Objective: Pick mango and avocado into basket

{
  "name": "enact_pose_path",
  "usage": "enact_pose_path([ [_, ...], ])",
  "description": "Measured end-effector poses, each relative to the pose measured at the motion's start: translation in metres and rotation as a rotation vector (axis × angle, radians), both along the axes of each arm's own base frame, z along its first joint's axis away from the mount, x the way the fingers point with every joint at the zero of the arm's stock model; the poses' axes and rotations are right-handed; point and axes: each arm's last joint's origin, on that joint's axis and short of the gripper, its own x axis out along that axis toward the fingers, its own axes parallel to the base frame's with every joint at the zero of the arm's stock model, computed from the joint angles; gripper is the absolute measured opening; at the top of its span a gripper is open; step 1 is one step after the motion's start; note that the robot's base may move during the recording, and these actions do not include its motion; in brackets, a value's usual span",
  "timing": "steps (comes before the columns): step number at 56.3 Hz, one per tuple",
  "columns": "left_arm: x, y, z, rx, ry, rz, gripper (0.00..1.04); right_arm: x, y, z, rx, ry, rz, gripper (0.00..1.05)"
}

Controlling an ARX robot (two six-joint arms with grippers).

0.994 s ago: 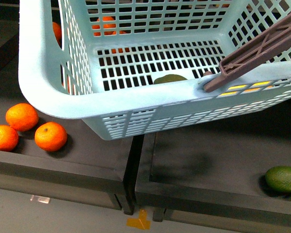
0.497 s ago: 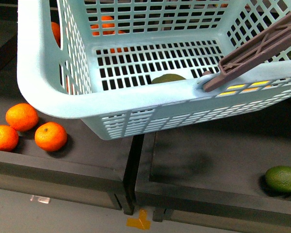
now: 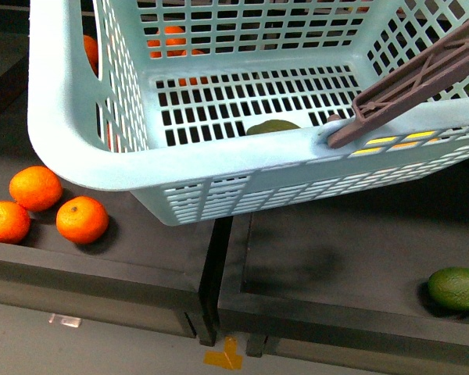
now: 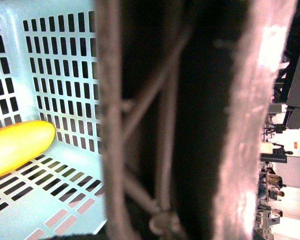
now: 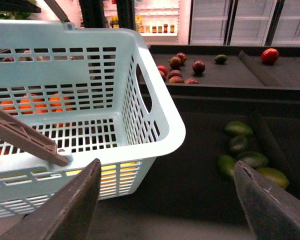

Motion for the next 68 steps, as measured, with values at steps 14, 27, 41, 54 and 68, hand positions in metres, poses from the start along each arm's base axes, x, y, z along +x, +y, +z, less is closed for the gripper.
enact_pose_path([
  [14,-0.0001,-0.0001,0.0,0.0,0.0,-0.001,0.13,0.0,0.0,0.0001,0.0,0.0,-0.002,0.96],
  [27,-0.0043,-0.0049,0.0001,-0.012,0.015,-0.027,0.13,-0.0002,-0.0001,0.0002,0.0,-0.002,-0.002,0.96],
  [41,-0.0031,-0.0038,0.0001,-0.006,0.008,-0.016,0.13,-0.0001,0.0,0.0,0.0,0.001,-0.002,0.96],
  [54,-0.0003,-0.0005,0.0,0.003,-0.002,0.006,0.13,-0.0002,0.0,0.0001,0.0,0.0,0.0,0.96],
  [68,-0.0005,-0.0006,0.0001,-0.004,0.004,-0.004,0.13,-0.0003,0.0,0.0002,-0.001,-0.002,0.0,0.96],
])
